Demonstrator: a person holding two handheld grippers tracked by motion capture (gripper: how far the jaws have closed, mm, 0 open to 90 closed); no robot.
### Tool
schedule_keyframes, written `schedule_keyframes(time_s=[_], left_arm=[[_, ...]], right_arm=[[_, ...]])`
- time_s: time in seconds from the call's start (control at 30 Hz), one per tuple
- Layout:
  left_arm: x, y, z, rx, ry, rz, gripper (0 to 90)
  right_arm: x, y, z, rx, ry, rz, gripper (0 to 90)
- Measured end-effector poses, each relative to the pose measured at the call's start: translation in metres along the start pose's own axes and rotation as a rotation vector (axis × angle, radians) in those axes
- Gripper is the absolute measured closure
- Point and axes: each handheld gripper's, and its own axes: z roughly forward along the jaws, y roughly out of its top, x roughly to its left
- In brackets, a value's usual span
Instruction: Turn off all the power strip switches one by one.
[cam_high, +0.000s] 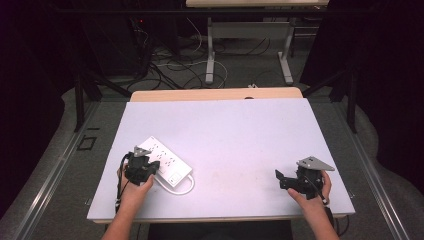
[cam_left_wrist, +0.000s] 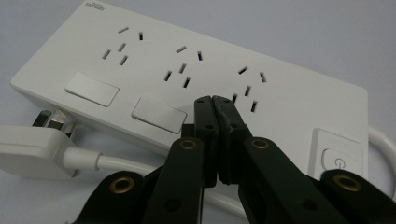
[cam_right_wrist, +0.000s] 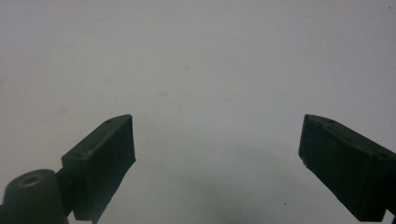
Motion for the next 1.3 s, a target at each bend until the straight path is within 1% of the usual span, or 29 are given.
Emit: schedule_keyframes(time_s=[0.07, 0.13, 0.2, 0.37, 0.5, 0.53, 0.63, 0.67, 0.77, 0.8, 0.83, 0.87, 0.97, 1.0, 1.03, 1.07, 1.1, 1.13, 1.17, 1.2, 1.23, 1.3], left_arm=[[0.0000, 0.0002, -0.0001, 0.004, 0.002, 0.002, 89.6], [0.0004, 0.0004, -0.0003, 0.006, 0.006, 0.013, 89.6], [0.0002, 0.0003, -0.0001, 0.005, 0.001, 0.007, 89.6], [0.0006, 0.0003, -0.0001, 0.006, 0.001, 0.011, 89.6], [0.0006, 0.0002, 0.0005, 0.004, 0.001, 0.009, 89.7], [0.0010, 0.0002, 0.0009, 0.008, 0.007, 0.016, 89.7], [0.0019, 0.0000, 0.0017, 0.020, 0.006, 0.021, 90.0], [0.0019, -0.0004, 0.0017, 0.018, 0.005, 0.007, 90.0], [0.0015, -0.0006, 0.0020, 0.012, 0.008, 0.013, 90.0], [0.0015, -0.0006, 0.0020, 0.012, 0.008, 0.013, 90.0], [0.0014, -0.0007, 0.0022, 0.009, 0.008, 0.014, 90.0], [0.0014, -0.0007, 0.0017, 0.015, 0.011, 0.011, 90.0], [0.0025, -0.0006, 0.0020, 0.009, -0.001, 0.000, 90.0], [0.0022, -0.0001, 0.0017, 0.016, 0.003, -0.001, 90.0], [0.0023, 0.0011, 0.0022, 0.017, 0.009, 0.006, 90.0], [0.0023, 0.0011, 0.0022, 0.017, 0.009, 0.006, 90.0], [0.0025, 0.0023, 0.0019, 0.030, 0.007, 0.006, 90.0], [0.0026, 0.0028, 0.0027, 0.024, 0.015, 0.004, 90.0], [0.0035, 0.0039, 0.0026, 0.024, 0.017, 0.007, 89.9], [0.0048, 0.0050, 0.0021, 0.021, 0.020, 0.009, 89.8], [0.0058, 0.0062, 0.0010, 0.021, 0.017, 0.002, 89.7], [0.0085, 0.0086, -0.0003, 0.004, 0.023, -0.004, 89.5]], right_arm=[[0.0004, 0.0001, -0.0001, -0.001, -0.001, 0.003, 9.9], [-0.0002, 0.0001, -0.0003, 0.001, 0.002, -0.007, 9.9], [-0.0003, 0.0001, -0.0003, 0.001, 0.001, -0.006, 9.9], [0.0001, 0.0002, -0.0002, -0.003, -0.007, -0.001, 9.9], [-0.0005, 0.0005, -0.0001, -0.006, -0.005, -0.009, 9.9], [-0.0001, 0.0004, -0.0002, -0.004, -0.007, -0.002, 9.9], [-0.0002, 0.0005, -0.0002, -0.004, -0.006, -0.005, 9.9], [-0.0008, 0.0008, -0.0004, -0.003, 0.000, -0.013, 9.9], [-0.0002, 0.0005, -0.0002, -0.005, -0.007, -0.006, 10.0], [-0.0007, 0.0006, -0.0003, -0.002, -0.003, -0.011, 9.9], [-0.0001, 0.0005, -0.0005, 0.001, -0.003, -0.004, 9.9], [-0.0002, 0.0006, -0.0006, 0.002, -0.001, -0.005, 9.9], [-0.0002, 0.0007, -0.0008, 0.003, -0.002, -0.006, 9.9], [-0.0003, 0.0006, -0.0006, 0.002, -0.001, -0.006, 9.9], [-0.0007, 0.0006, -0.0002, -0.002, -0.004, -0.013, 9.9], [-0.0002, 0.0004, -0.0002, -0.003, -0.008, -0.003, 9.9], [-0.0002, 0.0004, -0.0002, -0.003, -0.008, -0.002, 10.0], [-0.0002, 0.0004, -0.0002, -0.003, -0.008, -0.002, 10.0], [-0.0007, 0.0005, -0.0003, 0.002, 0.000, -0.004, 9.9], [-0.0007, 0.0005, -0.0003, 0.002, -0.003, -0.004, 10.0], [-0.0013, 0.0002, -0.0002, 0.000, -0.001, -0.013, 10.0], [-0.0002, 0.0001, -0.0004, 0.003, -0.005, -0.004, 10.0]])
